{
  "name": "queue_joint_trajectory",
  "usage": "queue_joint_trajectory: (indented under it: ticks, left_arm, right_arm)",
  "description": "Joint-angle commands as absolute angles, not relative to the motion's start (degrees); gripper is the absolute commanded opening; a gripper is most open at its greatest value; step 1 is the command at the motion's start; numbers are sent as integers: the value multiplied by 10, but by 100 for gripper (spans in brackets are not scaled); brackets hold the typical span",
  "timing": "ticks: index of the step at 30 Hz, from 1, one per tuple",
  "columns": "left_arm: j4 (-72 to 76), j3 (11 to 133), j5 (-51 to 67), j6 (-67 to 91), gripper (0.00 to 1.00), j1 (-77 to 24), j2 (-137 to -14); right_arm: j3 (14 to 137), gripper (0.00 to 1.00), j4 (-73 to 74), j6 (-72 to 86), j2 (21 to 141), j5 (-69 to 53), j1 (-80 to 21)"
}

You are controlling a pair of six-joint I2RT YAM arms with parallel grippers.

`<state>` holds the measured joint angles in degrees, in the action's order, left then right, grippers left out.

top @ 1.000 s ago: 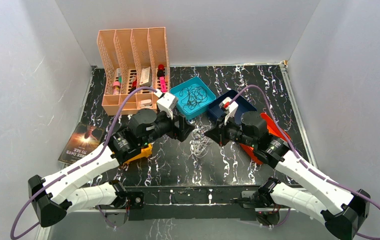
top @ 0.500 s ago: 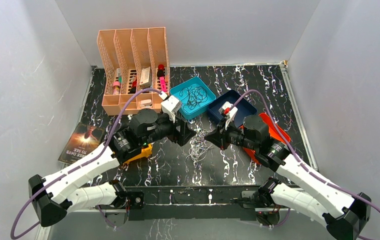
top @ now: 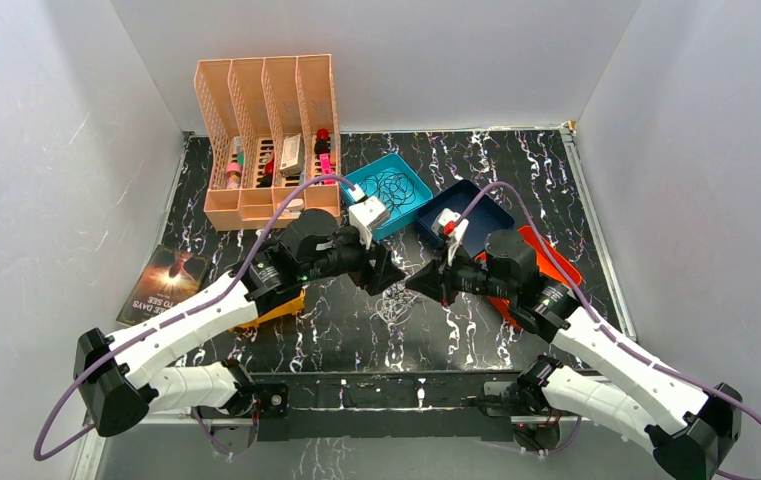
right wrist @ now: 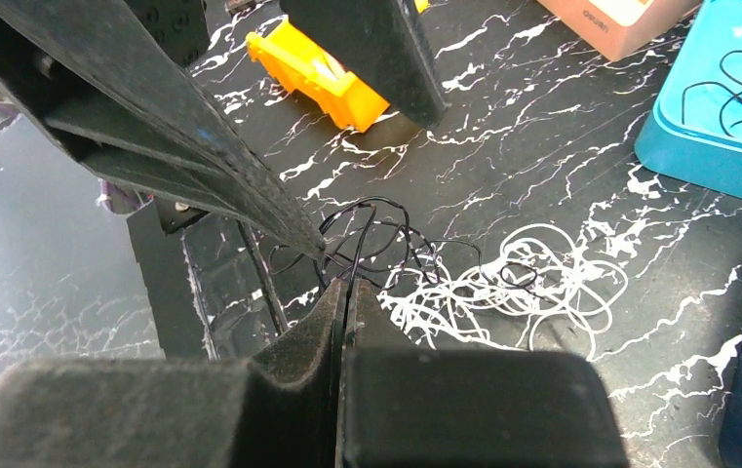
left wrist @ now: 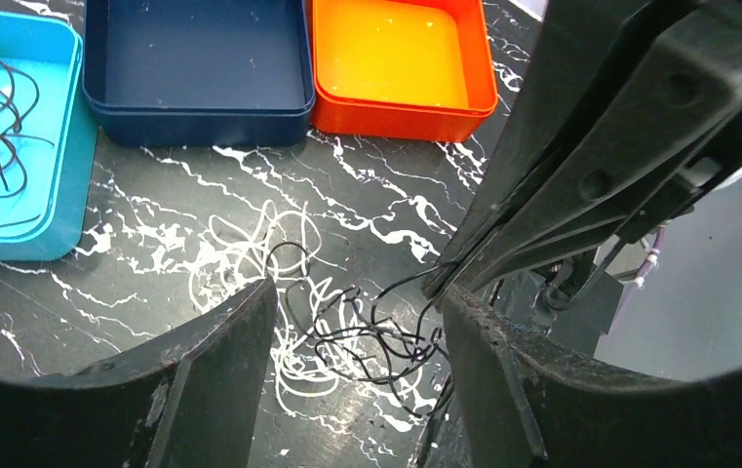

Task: Untangle the cables

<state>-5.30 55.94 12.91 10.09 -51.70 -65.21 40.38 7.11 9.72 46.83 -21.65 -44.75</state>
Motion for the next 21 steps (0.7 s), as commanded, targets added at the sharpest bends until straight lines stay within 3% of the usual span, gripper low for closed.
queue_joint_trajectory:
  ticks: [1, 14, 21]
  left_arm:
    - [-69, 595, 164, 62, 60, -518, -639]
    - [-81, 599, 204, 50, 51, -518, -660]
    - [-80, 605, 221, 51, 39, -518, -681]
  right_arm:
    - [413, 0, 53, 82, 474, -253, -450]
    - [422, 0, 54, 79, 478, -274, -450]
    - [423, 0, 55, 80, 479, -278, -450]
